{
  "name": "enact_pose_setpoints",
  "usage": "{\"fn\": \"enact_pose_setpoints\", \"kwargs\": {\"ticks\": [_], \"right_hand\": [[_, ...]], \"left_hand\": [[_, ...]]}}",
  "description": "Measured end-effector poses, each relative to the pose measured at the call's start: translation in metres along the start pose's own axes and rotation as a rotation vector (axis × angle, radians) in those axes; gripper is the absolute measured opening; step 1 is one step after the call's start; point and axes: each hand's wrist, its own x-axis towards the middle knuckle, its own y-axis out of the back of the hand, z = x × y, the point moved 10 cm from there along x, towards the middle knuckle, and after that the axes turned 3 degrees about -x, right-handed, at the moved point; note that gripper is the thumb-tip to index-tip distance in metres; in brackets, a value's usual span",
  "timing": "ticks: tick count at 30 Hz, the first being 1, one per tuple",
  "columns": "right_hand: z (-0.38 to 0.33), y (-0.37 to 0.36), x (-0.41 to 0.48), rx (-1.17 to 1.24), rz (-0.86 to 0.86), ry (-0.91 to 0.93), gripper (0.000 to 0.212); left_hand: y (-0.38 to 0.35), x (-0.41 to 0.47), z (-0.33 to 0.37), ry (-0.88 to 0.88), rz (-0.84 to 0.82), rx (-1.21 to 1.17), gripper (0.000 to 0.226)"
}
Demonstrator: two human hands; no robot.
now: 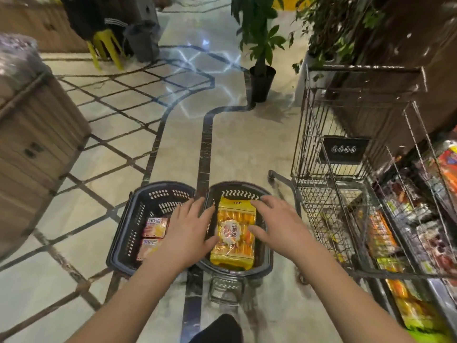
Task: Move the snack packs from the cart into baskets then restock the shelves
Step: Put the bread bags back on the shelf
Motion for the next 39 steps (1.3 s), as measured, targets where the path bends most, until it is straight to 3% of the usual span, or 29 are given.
{"fn": "enact_pose_setpoints", "kwargs": {"ticks": [10,17,22,25,29,32,37,39], "right_hand": [[0.017,-0.014,0.097,-0.165,-0.165,0.11,0.07],[0.011,-0.058,0.157,-0.237,-0.31,0.257,0.074],[0.022,-0.096,0.207,-0.308,-0.389,0.381,0.073],[0.034,-0.129,0.236,-0.341,-0.432,0.44,0.071],[0.056,-0.186,0.267,-0.347,-0.481,0.508,0.07],[0.075,-0.236,0.285,-0.349,-0.539,0.529,0.068],[0.1,-0.321,0.32,-0.381,-0.611,0.537,0.068],[0.108,-0.35,0.337,-0.381,-0.625,0.52,0.066]], "left_hand": [[-0.054,0.052,-0.036,0.193,-0.067,-0.251,0.085],[-0.122,0.047,-0.058,0.493,-0.17,-0.653,0.096],[-0.185,0.051,-0.054,0.724,-0.145,-0.906,0.104],[-0.225,0.062,-0.048,0.893,-0.084,-1.043,0.092],[-0.286,0.087,-0.033,1.064,-0.025,-1.232,0.047],[-0.342,0.106,-0.025,1.191,0.037,-1.385,0.073],[-0.421,0.135,-0.009,1.469,0.036,-1.571,0.055],[-0.457,0.146,-0.008,1.528,0.041,-1.614,0.077]]}}
